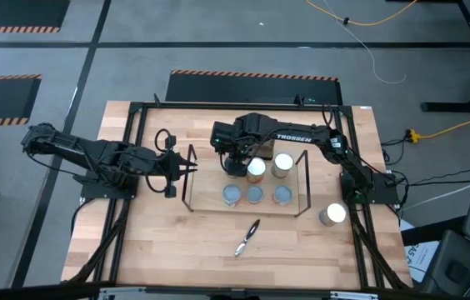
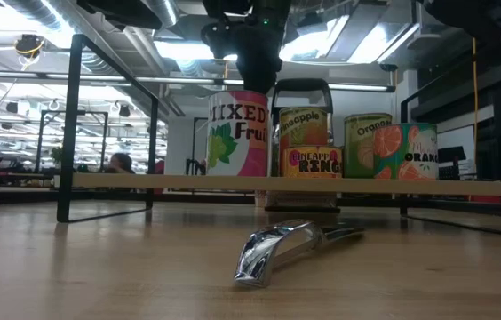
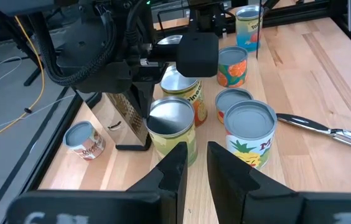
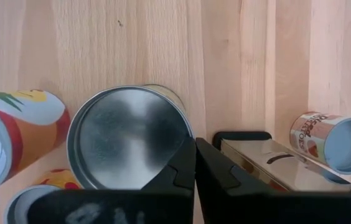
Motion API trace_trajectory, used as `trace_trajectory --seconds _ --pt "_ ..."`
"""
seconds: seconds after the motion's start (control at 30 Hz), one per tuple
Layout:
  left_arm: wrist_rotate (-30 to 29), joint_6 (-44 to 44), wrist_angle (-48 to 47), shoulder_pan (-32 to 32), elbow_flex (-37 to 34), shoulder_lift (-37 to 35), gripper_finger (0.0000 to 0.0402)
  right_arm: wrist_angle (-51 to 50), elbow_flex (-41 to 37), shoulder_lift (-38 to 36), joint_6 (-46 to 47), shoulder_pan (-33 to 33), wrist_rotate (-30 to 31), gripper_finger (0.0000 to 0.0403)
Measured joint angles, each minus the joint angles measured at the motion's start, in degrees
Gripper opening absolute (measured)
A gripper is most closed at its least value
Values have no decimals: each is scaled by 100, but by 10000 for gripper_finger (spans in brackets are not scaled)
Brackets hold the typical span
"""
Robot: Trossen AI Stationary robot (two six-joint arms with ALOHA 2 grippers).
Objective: Pick and place cans onto a shelf
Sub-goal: Put the canned peaches on the shelf
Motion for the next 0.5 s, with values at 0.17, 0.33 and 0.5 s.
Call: trace_trajectory --seconds 0.17,0.33,0.5 --pt "2 0 0 0 0 0 55 0 0 0 -12 0 0 9" --pt "0 0 0 0 0 0 55 -1 0 0 -22 0 0 9" --pt "0 -1 0 0 0 0 55 -2 0 0 22 0 0 10"
